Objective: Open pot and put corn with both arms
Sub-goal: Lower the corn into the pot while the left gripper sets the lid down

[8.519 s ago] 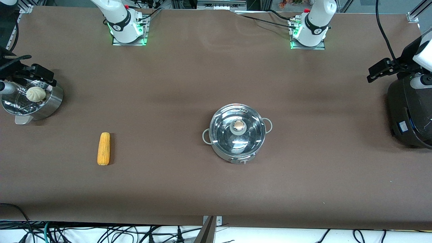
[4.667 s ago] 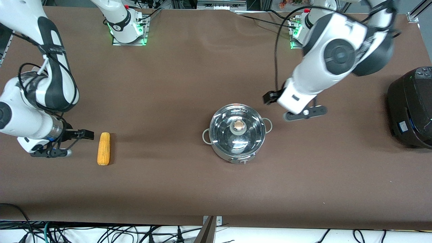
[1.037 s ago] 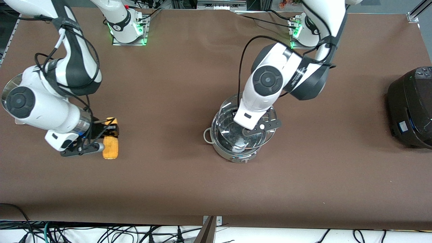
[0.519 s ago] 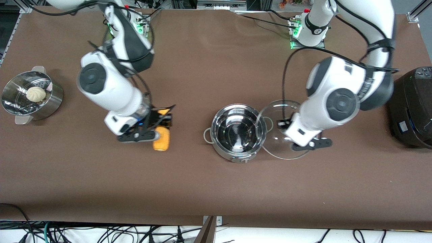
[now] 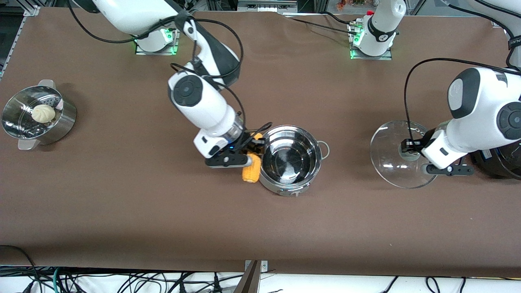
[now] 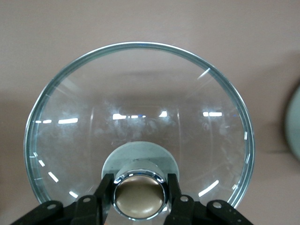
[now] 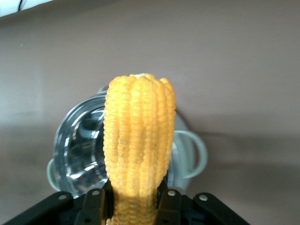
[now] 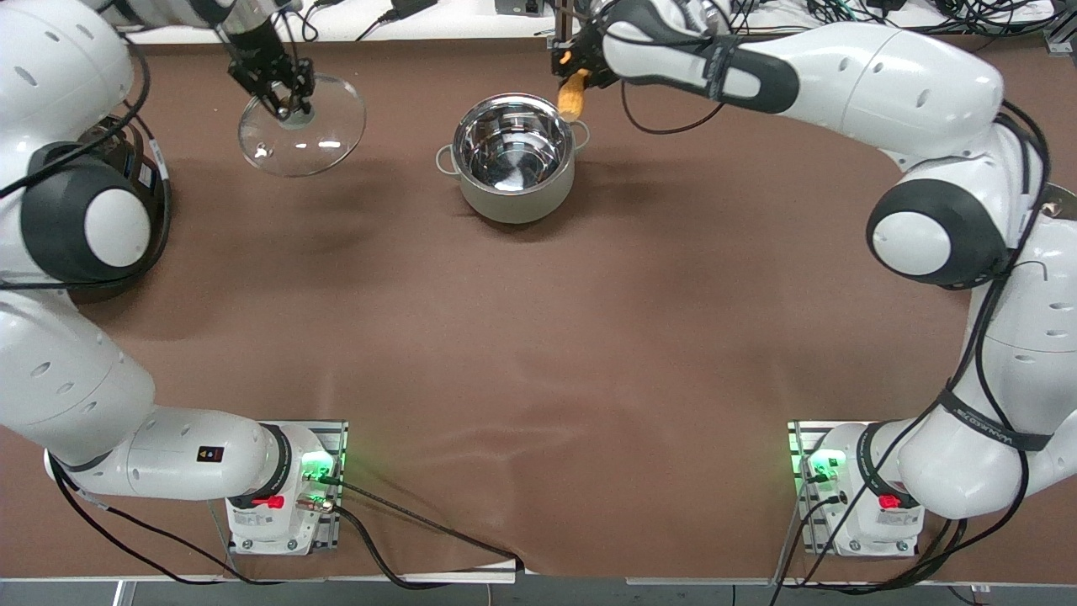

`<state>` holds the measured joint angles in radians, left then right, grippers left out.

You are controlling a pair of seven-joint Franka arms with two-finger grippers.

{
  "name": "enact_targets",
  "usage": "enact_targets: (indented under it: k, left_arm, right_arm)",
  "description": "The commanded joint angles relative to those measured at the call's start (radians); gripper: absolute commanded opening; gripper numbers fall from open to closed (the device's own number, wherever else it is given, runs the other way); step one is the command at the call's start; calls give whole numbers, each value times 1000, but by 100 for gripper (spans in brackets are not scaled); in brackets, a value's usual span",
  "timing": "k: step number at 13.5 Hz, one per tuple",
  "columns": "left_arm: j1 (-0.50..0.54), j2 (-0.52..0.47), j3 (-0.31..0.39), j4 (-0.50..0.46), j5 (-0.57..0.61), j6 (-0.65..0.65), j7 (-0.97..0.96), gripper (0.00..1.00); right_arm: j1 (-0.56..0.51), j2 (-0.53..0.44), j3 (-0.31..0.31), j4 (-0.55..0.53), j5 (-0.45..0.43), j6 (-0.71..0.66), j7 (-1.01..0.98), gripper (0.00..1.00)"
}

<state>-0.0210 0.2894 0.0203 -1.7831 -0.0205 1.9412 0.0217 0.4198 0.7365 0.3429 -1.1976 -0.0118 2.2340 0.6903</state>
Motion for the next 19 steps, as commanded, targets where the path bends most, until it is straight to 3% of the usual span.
enact_targets:
  k: [1,4,10,11,12,13,14,15,16,19]
  left_arm:
    - [32,-99,-19,-244,19,168,32,0]
    - [62,-50,-19,-341,19,323,32,0]
    - [81,95,-19,-335,16,424,29,0]
    - [82,103,-19,-331,16,426,27,7]
    - [82,111,-19,-331,16,426,23,20]
    - [82,112,-19,-331,16,426,21,45]
    - [82,114,-19,-329,16,426,20,59]
    - [82,112,-19,-329,16,426,20,88]
    - [84,105,-19,-328,16,414,18,100]
    - [82,18,-19,-257,16,336,23,100]
  right_arm:
    - [80,87,-30,90,-16,47,21,19]
    - [154,138,-74,95,-16,120,21,19]
    - [188,208,-97,107,-16,156,21,21]
    - [189,213,-97,105,-16,165,21,24]
    - [191,222,-97,105,-16,174,21,34]
    - [191,225,-96,105,-16,176,21,54]
    - [191,225,-97,105,-17,174,21,77]
    - [191,224,-97,104,-19,171,21,91]
    - [191,221,-99,104,-31,170,21,100]
    - [191,204,-97,105,-69,144,18,100]
